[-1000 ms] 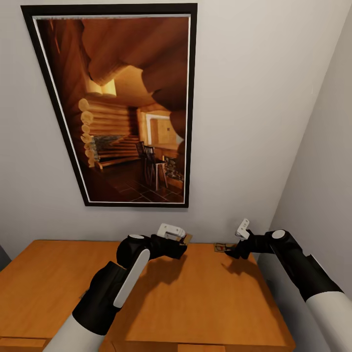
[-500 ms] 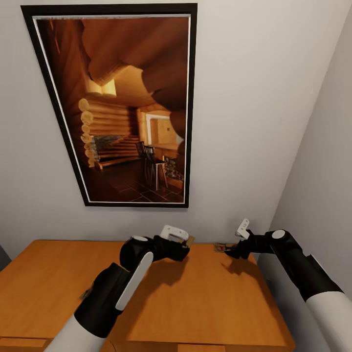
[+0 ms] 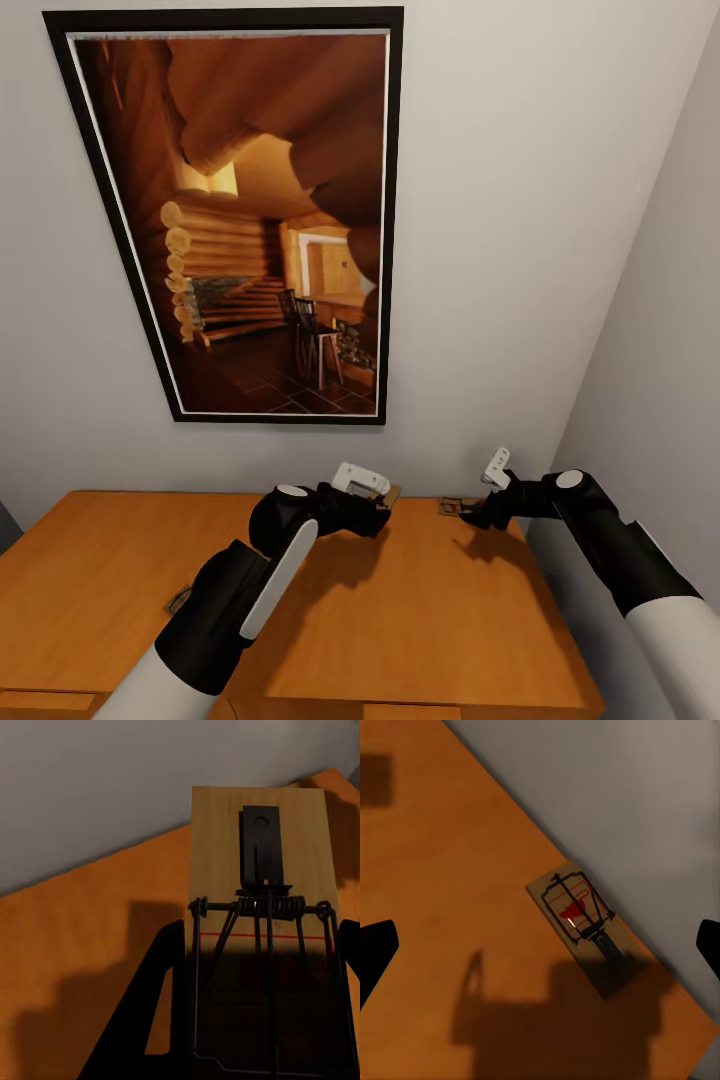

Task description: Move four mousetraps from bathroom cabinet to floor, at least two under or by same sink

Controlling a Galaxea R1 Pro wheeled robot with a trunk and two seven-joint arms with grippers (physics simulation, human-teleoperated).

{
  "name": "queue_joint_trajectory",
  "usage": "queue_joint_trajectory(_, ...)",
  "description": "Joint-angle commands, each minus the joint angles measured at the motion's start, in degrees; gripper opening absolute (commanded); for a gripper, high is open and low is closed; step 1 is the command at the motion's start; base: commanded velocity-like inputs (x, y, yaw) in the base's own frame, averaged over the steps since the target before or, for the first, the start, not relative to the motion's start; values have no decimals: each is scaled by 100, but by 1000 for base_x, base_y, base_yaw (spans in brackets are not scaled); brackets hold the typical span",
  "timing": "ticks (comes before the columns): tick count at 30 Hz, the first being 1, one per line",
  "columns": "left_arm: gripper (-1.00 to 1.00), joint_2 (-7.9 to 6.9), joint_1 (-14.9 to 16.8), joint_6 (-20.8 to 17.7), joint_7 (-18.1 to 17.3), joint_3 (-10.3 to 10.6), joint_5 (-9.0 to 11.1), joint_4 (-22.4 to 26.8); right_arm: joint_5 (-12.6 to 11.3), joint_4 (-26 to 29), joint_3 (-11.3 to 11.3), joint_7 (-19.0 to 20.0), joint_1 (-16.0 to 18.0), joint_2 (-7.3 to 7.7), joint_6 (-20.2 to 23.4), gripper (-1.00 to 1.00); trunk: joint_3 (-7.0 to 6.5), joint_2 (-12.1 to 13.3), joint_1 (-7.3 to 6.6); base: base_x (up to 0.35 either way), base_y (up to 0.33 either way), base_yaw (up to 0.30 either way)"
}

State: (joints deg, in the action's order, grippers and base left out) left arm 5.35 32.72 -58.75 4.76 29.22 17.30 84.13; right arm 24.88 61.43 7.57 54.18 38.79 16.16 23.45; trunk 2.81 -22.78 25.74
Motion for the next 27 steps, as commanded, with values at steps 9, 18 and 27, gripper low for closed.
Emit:
queue_joint_trajectory(9, -100, -9, 7, -17, 45, 4, 65, 20, 26, 10, 7, 22, 6, 7, 30, 100, 14, -14, 4, 0, 0, 0)
queue_joint_trajectory(18, -100, 67, 7, -11, 35, -10, 69, 28, 29, 10, 8, 22, 6, 6, 31, 100, 14, -14, 4, 0, 0, 0)
queue_joint_trajectory(27, -100, 80, 7, -5, 37, -5, 55, 2, 38, 10, 19, 26, 6, 3, 29, 100, 14, -14, 4, 0, 0, 0)
